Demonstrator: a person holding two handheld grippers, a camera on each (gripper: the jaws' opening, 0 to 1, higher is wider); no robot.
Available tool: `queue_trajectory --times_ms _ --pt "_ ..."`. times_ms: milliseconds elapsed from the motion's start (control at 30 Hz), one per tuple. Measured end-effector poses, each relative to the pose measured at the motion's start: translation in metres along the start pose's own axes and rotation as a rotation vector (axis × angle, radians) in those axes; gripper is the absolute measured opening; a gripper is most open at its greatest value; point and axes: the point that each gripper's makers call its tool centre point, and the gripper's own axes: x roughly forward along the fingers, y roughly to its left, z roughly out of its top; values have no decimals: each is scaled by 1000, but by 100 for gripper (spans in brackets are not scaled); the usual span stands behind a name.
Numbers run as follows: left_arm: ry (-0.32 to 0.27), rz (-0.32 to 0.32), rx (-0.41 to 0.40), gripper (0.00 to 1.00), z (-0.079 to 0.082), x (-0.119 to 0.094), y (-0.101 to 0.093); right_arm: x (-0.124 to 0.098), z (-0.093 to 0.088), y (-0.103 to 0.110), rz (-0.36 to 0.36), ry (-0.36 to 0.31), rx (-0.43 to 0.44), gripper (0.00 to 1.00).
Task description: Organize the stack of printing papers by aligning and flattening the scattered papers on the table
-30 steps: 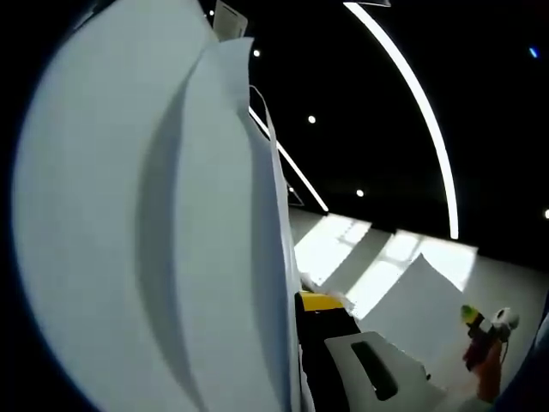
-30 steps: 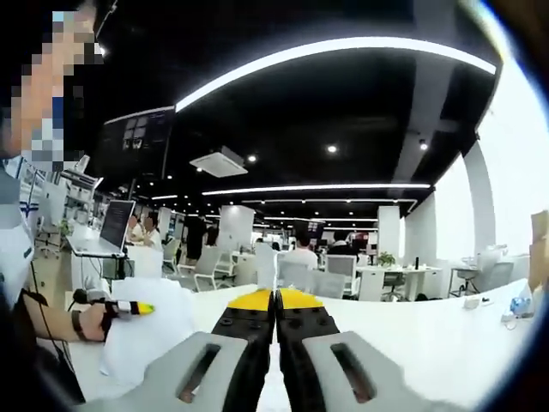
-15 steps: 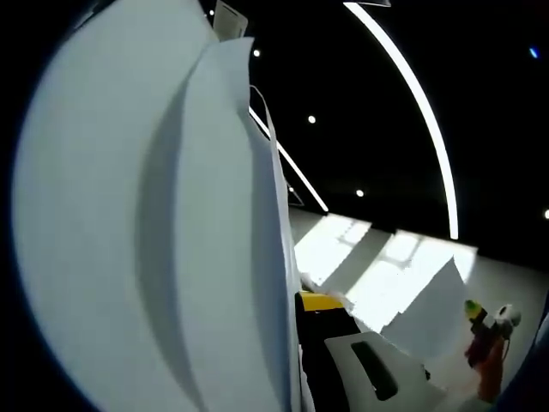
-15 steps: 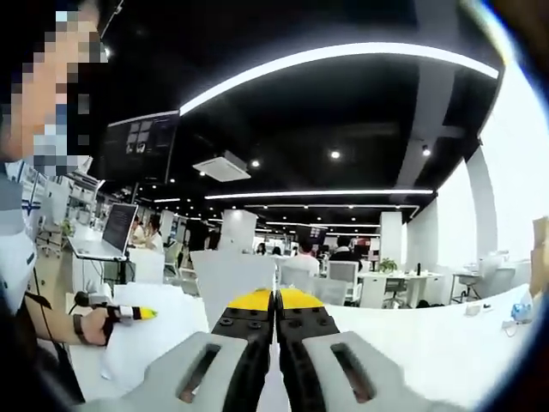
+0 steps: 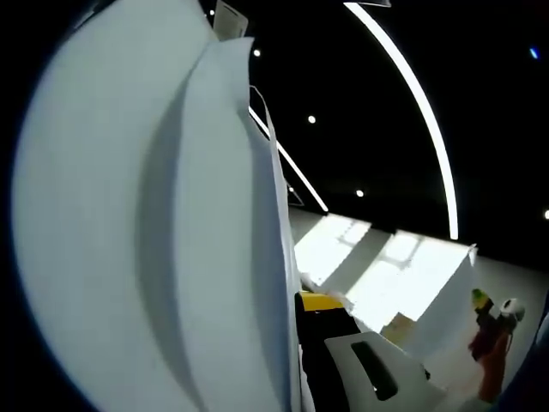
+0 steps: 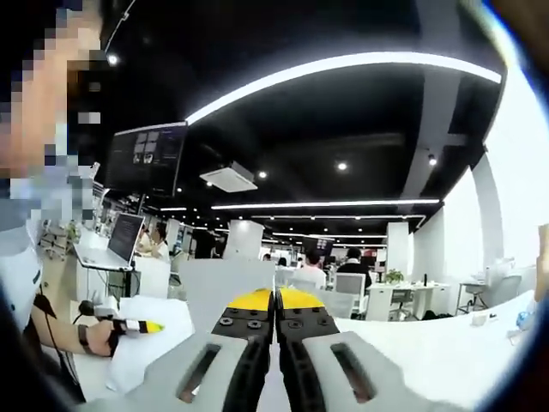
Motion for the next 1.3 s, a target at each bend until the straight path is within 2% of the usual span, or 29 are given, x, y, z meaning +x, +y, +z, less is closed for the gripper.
queue_trajectory --times_ms 333,400,633,700,833,1033,1300 --pt "0 0 -2 6 0 0 1 4 14 11 39 -38 15 0" --pt "0 0 -1 6 1 0 1 5 16 20 88 -42 68 0" --pt "0 1 0 6 1 0 1 9 20 35 172 -51 157 0" --pt "0 1 0 6 1 0 1 12 19 42 210 -46 193 0" --pt "0 1 -1 6 2 0 1 16 15 49 243 -35 221 0" --pt "-1 1 -2 6 2 0 1 28 1 64 296 30 227 0" --pt "-1 1 -3 6 2 1 1 39 3 70 328 22 260 0"
